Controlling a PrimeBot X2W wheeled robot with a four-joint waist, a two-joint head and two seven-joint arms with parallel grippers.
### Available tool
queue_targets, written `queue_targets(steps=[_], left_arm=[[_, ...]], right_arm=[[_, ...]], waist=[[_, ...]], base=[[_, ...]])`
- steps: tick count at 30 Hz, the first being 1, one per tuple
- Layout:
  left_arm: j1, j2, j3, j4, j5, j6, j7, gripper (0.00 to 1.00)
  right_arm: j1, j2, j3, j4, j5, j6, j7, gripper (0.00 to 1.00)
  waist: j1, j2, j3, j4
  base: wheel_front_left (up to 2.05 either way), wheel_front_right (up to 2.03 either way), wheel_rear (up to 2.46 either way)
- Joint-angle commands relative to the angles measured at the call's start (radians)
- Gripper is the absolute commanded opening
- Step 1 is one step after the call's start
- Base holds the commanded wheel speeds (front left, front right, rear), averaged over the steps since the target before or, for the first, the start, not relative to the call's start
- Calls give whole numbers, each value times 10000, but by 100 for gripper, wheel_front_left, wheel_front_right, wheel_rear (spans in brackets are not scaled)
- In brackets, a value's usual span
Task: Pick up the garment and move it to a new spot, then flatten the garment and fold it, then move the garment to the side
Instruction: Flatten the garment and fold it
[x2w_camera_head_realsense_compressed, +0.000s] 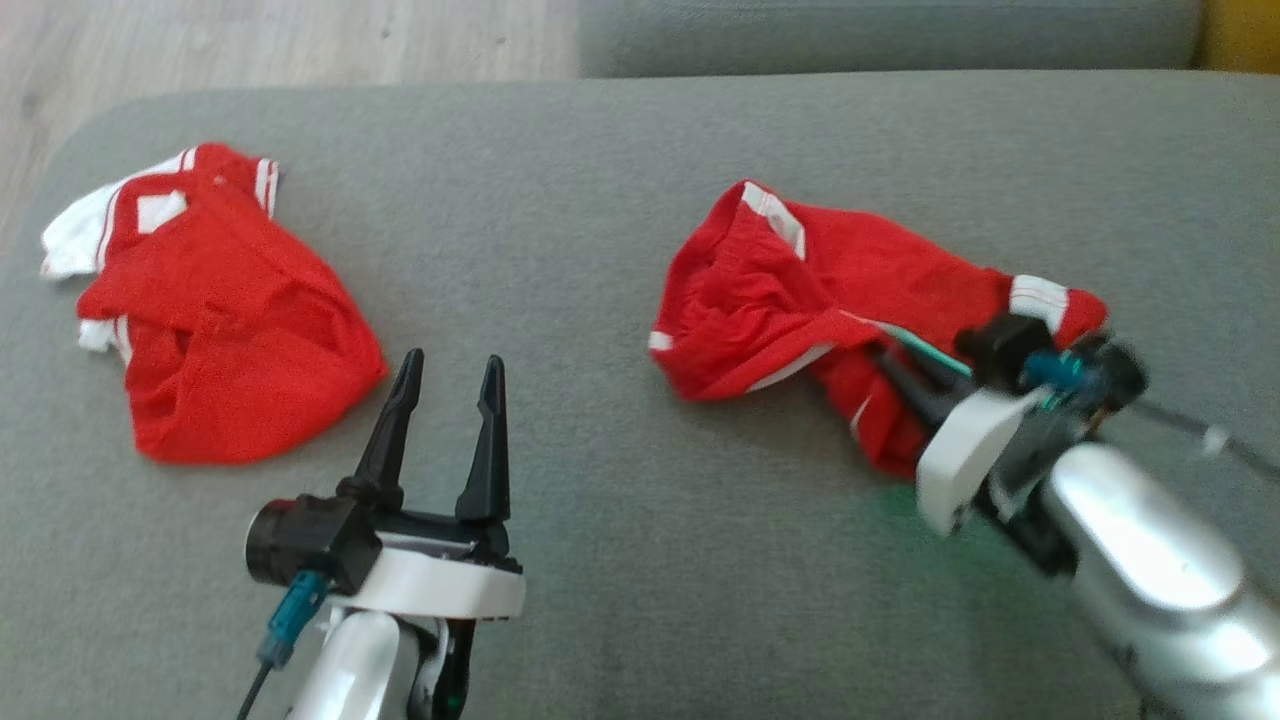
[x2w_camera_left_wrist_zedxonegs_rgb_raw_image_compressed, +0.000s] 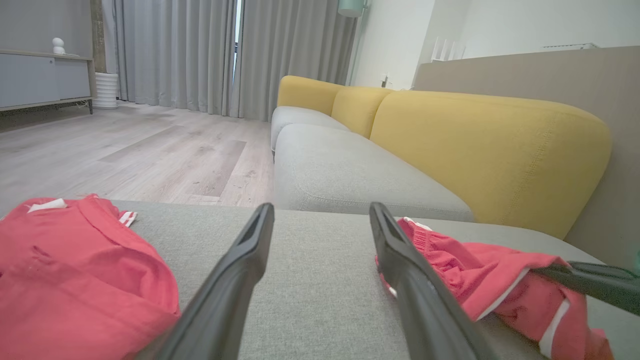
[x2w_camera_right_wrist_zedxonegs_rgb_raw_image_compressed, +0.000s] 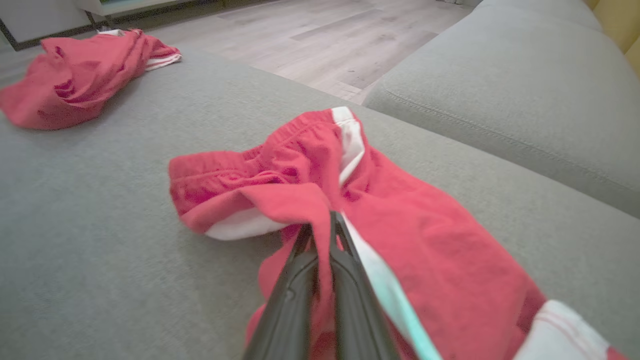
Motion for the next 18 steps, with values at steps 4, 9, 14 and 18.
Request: queue_targets(steps=[4, 9, 14, 18], left_arm=[[-513, 35, 220, -262, -33, -50, -95, 100], [-643, 35, 154, -216, -98, -58, -95, 100], [-603, 35, 230, -184, -56, -29, -95, 100], [-603, 35, 368, -160, 18, -27, -95, 100]], right_arm=[[-920, -164, -202, 468, -94, -7, 364, 0], [-1718, -261, -21, 1720, -673, -7, 322, 100], [-2272, 89, -412, 2987, -1540, -7, 110, 100], [-2295, 671, -1126, 3314, -1894, -7, -533, 100]], waist=[[0, 0, 369, 541], [0, 0, 571, 855], [0, 0, 601, 749], [0, 0, 506, 379]], base=[[0, 0, 0], [0, 0, 0], [0, 0, 0], [0, 0, 0]])
